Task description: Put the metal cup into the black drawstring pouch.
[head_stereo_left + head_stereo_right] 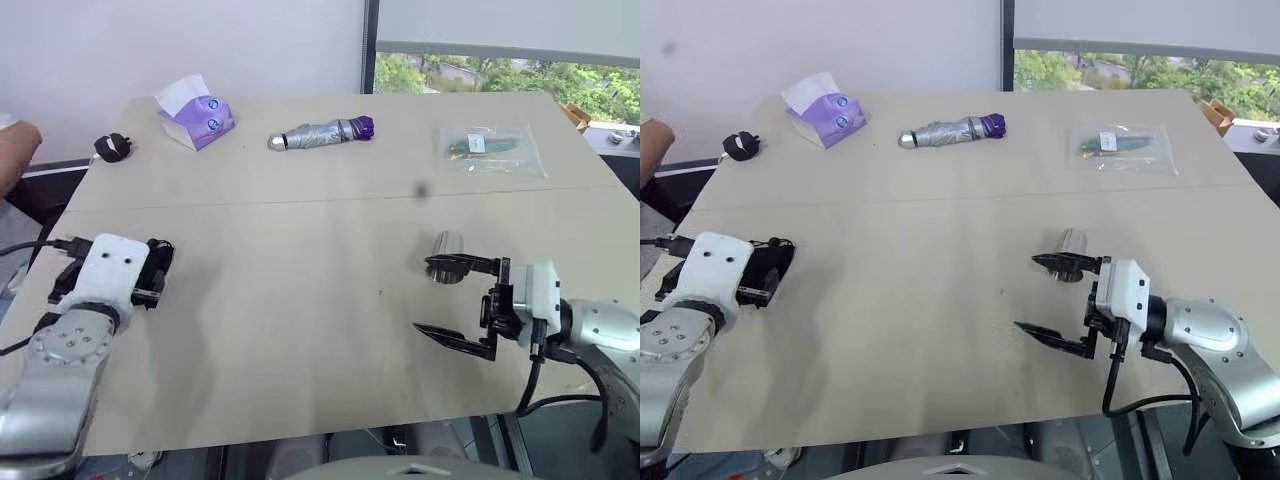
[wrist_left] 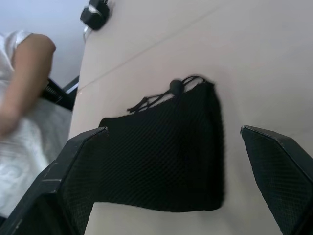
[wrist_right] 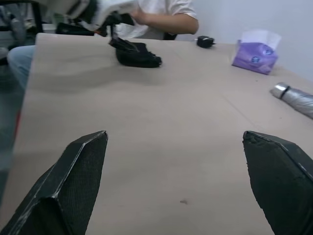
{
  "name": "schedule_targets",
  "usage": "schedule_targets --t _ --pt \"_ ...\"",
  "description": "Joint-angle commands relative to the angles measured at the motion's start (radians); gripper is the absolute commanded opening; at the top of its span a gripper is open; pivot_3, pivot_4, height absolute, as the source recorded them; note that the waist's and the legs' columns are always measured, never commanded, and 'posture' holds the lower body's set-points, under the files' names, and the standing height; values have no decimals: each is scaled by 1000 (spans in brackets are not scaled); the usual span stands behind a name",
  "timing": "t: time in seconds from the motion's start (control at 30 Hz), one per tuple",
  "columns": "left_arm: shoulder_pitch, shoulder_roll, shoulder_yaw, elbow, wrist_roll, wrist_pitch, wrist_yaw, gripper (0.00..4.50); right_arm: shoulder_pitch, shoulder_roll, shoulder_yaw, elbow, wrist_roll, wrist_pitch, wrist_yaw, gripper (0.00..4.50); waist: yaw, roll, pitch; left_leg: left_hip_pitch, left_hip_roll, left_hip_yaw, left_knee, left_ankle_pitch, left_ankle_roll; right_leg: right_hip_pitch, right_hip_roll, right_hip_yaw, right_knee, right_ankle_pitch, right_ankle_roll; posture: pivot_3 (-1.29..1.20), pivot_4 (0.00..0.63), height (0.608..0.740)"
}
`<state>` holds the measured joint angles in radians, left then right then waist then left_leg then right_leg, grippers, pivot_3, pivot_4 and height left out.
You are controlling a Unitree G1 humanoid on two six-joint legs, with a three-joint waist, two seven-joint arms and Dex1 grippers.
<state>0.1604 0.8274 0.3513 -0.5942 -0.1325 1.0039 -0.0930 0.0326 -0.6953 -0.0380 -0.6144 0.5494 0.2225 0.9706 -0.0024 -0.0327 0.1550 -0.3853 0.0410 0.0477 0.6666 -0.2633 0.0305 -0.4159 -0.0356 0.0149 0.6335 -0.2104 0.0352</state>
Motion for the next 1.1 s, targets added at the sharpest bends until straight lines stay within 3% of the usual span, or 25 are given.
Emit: schedule_targets --t 0.03,0.17,0.27,0.4,0.47,0.53,0.77,0.93,1.1 --pt "-54 35 -47 81 71 16 5 4500 -5 -4 -9 -38 13 0 -7 4486 1 0 0 0 0 0 0 0 0 0 0 0 0 1 -1 0 150 740" --pt "-100 40 -94 148 126 4 4 4500 9 -4 -16 -39 12 0 -11 4486 3 0 0 -1 0 0 -2 0 0 -1 -1 0 0 1 -1 0 150 740" --pt "-109 38 -128 175 148 -6 -17 3712 16 -1 -19 -43 13 1 -20 4500 4 0 0 -2 0 0 -2 0 0 -2 -4 0 -1 1 -2 0 150 740" --pt "-124 7 -144 191 144 -28 -53 1842 33 -3 -19 -51 8 2 -32 4500 9 0 0 -3 0 0 -2 0 0 -3 -6 -1 -1 1 -2 0 150 740" --pt "-127 -13 -117 182 120 -47 -83 799 39 -4 -29 -53 11 13 -46 4500 11 0 0 -3 0 0 -2 0 0 -3 -7 -1 -1 1 -2 0 150 740" --pt "-128 -40 -70 169 82 -52 -124 29 43 -7 -41 -53 7 22 -65 4500 13 0 0 -3 0 0 -2 0 0 -3 -7 -1 -1 1 -2 0 150 740" --pt "-149 -108 153 153 -160 -39 -332 29 68 3 -61 -82 -10 79 -169 4500 15 0 0 -8 0 -1 -1 0 0 -7 -8 -3 -1 1 -2 0 150 740" --pt "-54 3 98 180 -4 -168 -303 29 110 12 -63 -110 24 100 -195 4500 11 -1 0 -9 -1 -2 0 0 0 -7 -6 -4 -1 1 -2 0 150 740" --pt "-34 16 -19 138 145 -170 -195 2289 123 2 -58 -116 26 58 -143 4500 19 -1 0 -9 -1 -1 1 0 0 -6 -4 -2 -1 1 -1 0 150 740"
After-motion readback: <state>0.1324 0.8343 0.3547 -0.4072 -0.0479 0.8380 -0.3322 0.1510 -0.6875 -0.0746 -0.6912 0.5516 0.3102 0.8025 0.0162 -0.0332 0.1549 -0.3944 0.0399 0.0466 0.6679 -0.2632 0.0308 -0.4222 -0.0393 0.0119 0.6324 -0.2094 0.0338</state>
